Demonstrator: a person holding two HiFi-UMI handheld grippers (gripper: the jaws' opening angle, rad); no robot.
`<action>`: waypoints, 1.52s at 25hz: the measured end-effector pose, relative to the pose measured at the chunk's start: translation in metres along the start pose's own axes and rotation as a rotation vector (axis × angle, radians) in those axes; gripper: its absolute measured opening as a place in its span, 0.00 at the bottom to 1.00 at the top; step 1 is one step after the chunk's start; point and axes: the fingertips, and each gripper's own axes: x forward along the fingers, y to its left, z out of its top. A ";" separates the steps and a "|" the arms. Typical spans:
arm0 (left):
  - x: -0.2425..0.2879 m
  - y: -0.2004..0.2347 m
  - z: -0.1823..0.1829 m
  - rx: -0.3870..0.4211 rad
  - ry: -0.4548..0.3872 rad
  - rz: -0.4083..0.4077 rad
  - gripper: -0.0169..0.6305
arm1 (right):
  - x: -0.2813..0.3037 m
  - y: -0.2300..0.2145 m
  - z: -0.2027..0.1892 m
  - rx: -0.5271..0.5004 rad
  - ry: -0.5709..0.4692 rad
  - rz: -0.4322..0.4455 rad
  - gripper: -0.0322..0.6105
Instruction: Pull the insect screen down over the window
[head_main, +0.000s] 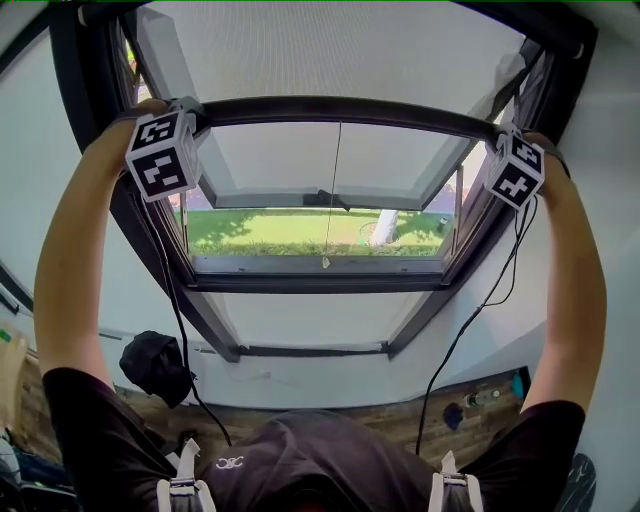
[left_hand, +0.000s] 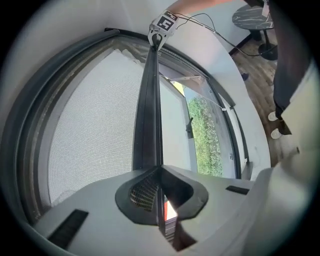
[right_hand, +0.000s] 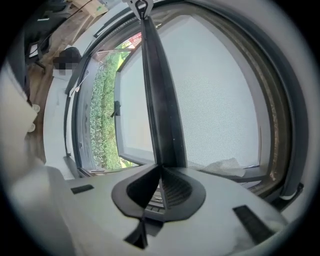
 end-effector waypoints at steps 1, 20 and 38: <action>0.003 -0.008 0.000 -0.004 0.001 -0.013 0.06 | 0.003 0.008 -0.001 0.000 0.003 0.011 0.09; 0.069 -0.159 -0.007 -0.005 0.013 -0.258 0.07 | 0.055 0.163 -0.014 -0.038 0.105 0.209 0.09; 0.115 -0.245 -0.012 0.004 0.043 -0.278 0.07 | 0.092 0.252 -0.017 -0.033 0.135 0.205 0.10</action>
